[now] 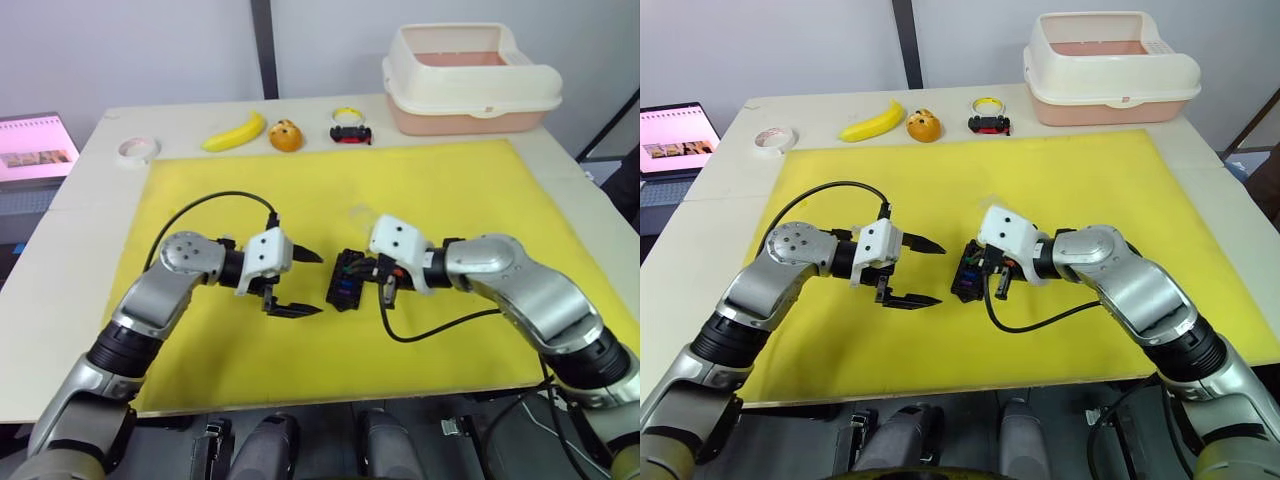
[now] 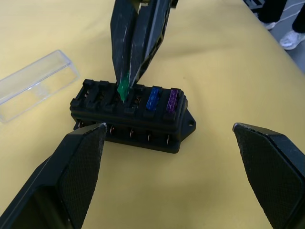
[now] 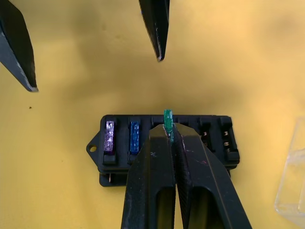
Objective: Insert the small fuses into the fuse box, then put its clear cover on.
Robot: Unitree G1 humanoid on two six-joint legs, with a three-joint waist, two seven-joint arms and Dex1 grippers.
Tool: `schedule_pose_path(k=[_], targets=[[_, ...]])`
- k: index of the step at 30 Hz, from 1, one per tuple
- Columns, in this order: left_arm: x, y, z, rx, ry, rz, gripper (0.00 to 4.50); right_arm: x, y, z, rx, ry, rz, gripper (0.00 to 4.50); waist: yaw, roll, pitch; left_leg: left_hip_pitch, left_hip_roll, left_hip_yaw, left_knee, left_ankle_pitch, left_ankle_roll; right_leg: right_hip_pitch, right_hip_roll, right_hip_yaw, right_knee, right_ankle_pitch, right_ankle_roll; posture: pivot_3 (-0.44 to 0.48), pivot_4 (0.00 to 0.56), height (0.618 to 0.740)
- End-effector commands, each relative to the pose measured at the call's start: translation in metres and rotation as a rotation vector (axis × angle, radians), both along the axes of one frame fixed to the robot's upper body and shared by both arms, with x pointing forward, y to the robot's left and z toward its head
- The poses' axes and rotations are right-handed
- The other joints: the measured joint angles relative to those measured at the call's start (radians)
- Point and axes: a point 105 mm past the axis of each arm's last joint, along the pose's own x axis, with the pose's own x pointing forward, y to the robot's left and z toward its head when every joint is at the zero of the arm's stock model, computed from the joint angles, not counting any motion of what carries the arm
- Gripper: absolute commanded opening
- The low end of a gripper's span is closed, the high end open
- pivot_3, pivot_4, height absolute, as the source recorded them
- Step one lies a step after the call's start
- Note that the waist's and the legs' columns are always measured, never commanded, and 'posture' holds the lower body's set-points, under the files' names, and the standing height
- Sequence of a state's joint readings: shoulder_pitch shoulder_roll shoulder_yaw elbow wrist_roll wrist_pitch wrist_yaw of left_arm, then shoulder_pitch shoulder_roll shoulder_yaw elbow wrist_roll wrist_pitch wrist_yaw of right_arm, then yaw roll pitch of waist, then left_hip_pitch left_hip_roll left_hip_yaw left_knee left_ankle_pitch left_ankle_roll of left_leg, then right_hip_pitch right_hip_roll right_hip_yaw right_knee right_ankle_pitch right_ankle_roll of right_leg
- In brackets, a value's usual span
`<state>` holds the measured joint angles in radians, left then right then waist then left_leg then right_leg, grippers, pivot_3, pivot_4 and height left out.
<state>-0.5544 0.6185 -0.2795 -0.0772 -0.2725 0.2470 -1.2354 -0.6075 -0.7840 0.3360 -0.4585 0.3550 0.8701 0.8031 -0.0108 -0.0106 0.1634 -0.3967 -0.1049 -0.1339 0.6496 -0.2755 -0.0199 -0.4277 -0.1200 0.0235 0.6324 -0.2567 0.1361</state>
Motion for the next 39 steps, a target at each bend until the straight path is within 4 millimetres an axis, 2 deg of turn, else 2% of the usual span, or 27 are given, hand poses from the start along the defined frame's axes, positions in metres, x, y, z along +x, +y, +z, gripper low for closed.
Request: schedule_pose_path(k=[1, 22, 39], targets=[[0.001, -0.002, 0.01, -0.019, -0.047, -0.012, 4.47, -0.005, 0.003, 0.013, 0.011, -0.05, 0.029, 0.0, 0.0, 0.0, 0.0, 0.0, 0.0, 0.0, 0.0, 0.0, 0.0, 0.0, 0.0, 0.0, 0.0, 0.0, 0.0, 0.0, 0.15, 0.74], [0.0, -0.006, 0.013, -0.03, -0.047, -0.016, 4.47, 0.001, 0.0, -0.006, -0.016, -0.028, 0.004, 0.0, 0.0, 0.0, 0.0, 0.0, 0.0, 0.0, 0.001, 0.0, 0.0, 0.0, 0.0, 0.0, 0.001, 0.0, 0.0, 0.0, 0.15, 0.74], [0.001, -0.009, 0.014, -0.04, -0.049, -0.013, 4.47, -0.001, -0.002, -0.008, -0.044, -0.03, 0.029, 0.0, 0.0, 0.0, 0.0, 0.0, 0.0, 0.0, 0.002, 0.0, 0.0, 0.0, 0.0, 0.0, 0.002, 0.0, 0.0, 0.0, 0.15, 0.74]])
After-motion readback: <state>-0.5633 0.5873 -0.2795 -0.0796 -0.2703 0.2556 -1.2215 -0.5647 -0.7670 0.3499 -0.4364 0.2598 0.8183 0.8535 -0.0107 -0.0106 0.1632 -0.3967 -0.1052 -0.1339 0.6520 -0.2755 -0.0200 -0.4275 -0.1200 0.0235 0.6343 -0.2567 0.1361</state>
